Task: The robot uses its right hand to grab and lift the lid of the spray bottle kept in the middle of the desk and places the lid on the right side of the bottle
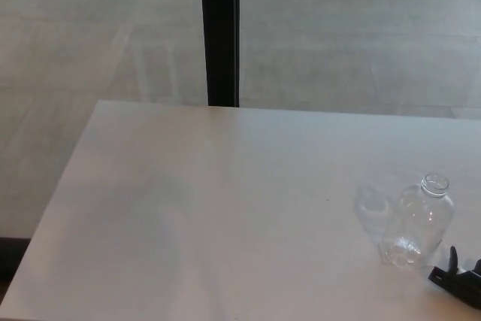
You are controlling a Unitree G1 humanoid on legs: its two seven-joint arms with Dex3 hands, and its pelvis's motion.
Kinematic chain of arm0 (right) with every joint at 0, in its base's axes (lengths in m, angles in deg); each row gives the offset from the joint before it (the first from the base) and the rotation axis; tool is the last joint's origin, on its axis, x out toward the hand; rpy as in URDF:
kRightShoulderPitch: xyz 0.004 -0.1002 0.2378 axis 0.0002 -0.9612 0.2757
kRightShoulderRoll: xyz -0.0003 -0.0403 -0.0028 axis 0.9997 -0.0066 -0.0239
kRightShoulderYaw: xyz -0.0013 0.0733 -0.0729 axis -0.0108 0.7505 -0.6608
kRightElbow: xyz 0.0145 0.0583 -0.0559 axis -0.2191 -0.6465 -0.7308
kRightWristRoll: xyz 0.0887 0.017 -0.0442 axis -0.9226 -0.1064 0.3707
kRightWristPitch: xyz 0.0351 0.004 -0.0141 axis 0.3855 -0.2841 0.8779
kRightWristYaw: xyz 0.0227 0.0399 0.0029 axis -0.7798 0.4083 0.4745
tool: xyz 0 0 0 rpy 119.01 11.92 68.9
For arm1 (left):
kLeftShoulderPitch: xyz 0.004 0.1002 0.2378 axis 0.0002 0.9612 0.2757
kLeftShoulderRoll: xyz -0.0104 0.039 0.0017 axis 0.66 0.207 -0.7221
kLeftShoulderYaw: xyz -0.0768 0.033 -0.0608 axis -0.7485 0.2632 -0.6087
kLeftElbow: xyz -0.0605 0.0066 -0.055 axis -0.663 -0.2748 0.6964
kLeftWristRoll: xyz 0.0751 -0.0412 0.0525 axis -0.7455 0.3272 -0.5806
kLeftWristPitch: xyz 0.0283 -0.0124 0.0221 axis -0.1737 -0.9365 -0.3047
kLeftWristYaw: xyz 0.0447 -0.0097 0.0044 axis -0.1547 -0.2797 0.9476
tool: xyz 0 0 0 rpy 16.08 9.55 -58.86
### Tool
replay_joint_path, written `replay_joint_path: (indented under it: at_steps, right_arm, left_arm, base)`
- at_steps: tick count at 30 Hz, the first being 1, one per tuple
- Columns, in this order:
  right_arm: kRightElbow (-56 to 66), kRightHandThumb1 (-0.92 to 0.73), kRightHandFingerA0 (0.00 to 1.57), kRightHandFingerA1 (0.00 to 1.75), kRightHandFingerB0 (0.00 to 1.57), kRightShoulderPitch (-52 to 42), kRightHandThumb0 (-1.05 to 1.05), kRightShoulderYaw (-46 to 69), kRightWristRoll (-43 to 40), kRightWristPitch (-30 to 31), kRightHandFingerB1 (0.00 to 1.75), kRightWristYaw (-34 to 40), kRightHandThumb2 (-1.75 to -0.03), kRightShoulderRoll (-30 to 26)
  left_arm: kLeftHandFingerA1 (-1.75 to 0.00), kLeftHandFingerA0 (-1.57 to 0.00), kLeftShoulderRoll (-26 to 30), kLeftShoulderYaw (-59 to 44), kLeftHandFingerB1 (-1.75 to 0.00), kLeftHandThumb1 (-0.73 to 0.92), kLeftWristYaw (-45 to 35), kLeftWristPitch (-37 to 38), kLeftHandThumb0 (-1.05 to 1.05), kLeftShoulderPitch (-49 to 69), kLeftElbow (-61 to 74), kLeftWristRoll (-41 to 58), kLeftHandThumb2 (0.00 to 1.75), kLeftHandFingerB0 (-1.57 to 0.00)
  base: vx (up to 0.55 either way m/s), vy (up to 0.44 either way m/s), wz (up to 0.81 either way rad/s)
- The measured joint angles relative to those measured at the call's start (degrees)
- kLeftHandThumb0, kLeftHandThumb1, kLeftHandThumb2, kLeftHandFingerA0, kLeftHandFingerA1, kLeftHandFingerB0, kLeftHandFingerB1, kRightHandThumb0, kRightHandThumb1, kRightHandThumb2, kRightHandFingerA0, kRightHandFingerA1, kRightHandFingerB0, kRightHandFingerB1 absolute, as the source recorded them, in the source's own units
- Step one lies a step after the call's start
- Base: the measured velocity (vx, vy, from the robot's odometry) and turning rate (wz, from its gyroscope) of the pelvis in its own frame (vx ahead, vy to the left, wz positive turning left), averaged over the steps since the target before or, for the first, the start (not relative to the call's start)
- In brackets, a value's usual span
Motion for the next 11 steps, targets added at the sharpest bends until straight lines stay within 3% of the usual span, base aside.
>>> replay_joint_path:
  at_steps: [2,4,5,6,7,8,9,10,11]
  right_arm:
    - [-3.9,-0.72,0.0,0.2,0.12,0.4,-0.49,1.3,-0.5,0.1,0.26,1.2,-0.62,1.3]
    - [-8.1,-0.71,0.0,0.1,0.06,0.9,-0.46,2.5,-1.2,0.1,0.24,2.2,-0.68,2.6]
    - [-9.3,-0.74,0.0,0.21,0.11,1.0,-0.51,2.9,-1.4,0.1,0.25,2.4,-0.63,3.0]
    - [-11.4,-0.5,0.0,0.2,0.02,1.1,-0.57,3.4,-1.8,0.1,0.32,2.8,-0.85,3.6]
    - [-13.4,-0.71,0.03,0.19,0.11,1.4,-0.57,4.1,-2.3,0.1,0.31,3.2,-0.73,4.2]
    - [-15.2,-0.71,0.03,0.19,0.11,1.5,-0.57,4.7,-2.7,0.2,0.31,3.5,-0.73,4.8]
    - [-16.6,-0.73,0.04,0.39,0.11,1.6,-0.52,5.3,-3.0,0.2,0.27,3.8,-0.63,5.2]
    - [-18.9,-0.67,0.02,0.35,0.11,1.8,-0.59,6.2,-3.6,0.4,0.33,4.2,-0.76,6.0]
    - [-20.1,-0.67,0.02,0.35,0.11,1.9,-0.59,6.9,-4.1,0.4,0.33,4.5,-0.76,6.5]
  left_arm:
    - [-0.49,-0.56,0.0,0.0,-0.39,0.89,0.0,0.0,-0.82,0.0,0.0,0.0,0.68,-0.4]
    - [-0.49,-0.56,-0.1,0.0,-0.39,0.89,0.0,0.0,-0.83,0.0,0.0,0.0,0.67,-0.41]
    - [-0.49,-0.56,-0.1,0.0,-0.4,0.89,0.0,0.0,-0.84,0.0,0.0,0.0,0.66,-0.4]
    - [-0.49,-0.57,-0.1,0.0,-0.39,0.89,0.0,0.0,-0.82,0.0,0.0,0.0,0.67,-0.41]
    - [-0.49,-0.57,-0.1,0.0,-0.39,0.89,0.0,0.0,-0.82,0.0,0.0,0.0,0.67,-0.41]
    - [-0.49,-0.57,-0.1,0.0,-0.39,0.89,0.0,0.0,-0.82,0.0,0.0,0.0,0.67,-0.41]
    - [-0.49,-0.57,-0.1,0.0,-0.4,0.89,0.0,0.0,-0.82,0.0,0.0,0.0,0.67,-0.42]
    - [-0.49,-0.55,-0.1,-0.1,-0.4,0.89,0.0,0.0,-0.82,-0.1,0.0,0.0,0.67,-0.39]
    - [-0.49,-0.55,-0.1,-0.1,-0.4,0.89,0.0,0.0,-0.82,-0.1,0.0,0.0,0.67,-0.39]
  base:
    - [0.0,0.0,0.0]
    - [0.0,0.0,0.0]
    - [0.0,0.0,0.0]
    - [0.0,0.0,0.0]
    - [0.0,0.0,0.0]
    - [0.0,0.0,0.0]
    - [0.0,0.0,0.0]
    - [0.0,0.0,0.0]
    - [0.0,0.0,0.0]
